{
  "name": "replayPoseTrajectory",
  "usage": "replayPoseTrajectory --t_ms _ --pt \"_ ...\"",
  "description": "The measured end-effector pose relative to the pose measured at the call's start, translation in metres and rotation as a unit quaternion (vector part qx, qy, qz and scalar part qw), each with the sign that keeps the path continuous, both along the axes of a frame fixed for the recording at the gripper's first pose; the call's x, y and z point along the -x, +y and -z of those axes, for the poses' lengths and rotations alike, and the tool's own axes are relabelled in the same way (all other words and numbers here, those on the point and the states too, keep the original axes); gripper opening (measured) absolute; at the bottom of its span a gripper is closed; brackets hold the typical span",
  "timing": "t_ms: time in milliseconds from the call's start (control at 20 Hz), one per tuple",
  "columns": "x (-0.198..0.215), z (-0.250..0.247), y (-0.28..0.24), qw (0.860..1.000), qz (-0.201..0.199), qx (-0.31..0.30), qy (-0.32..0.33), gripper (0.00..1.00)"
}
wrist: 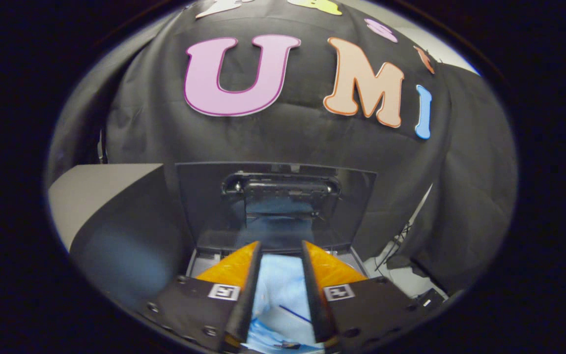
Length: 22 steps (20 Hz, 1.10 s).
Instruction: Put the clothes into the washing machine and then close the washing machine lid.
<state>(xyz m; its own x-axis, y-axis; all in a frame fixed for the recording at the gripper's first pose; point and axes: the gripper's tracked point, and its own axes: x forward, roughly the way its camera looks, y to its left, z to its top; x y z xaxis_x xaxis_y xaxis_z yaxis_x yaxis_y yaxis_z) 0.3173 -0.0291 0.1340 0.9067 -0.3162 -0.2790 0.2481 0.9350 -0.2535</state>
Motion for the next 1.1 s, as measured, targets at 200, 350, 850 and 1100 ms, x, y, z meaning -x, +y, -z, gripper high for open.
replayPoseTrajectory --t_ms 200,350,850,1100 --pt "0.002 -0.016 0.017 0.999 -0.027 -0.012 -0.023 0.79" --pt "0.004 -0.03 0.026 0.997 -0.039 -0.037 -0.057 0.99" --pt "0.01 -0.089 0.047 0.985 -0.076 -0.034 -0.154 0.98" --pt "0.0 -0.11 0.05 0.978 -0.091 -0.024 -0.187 0.98"
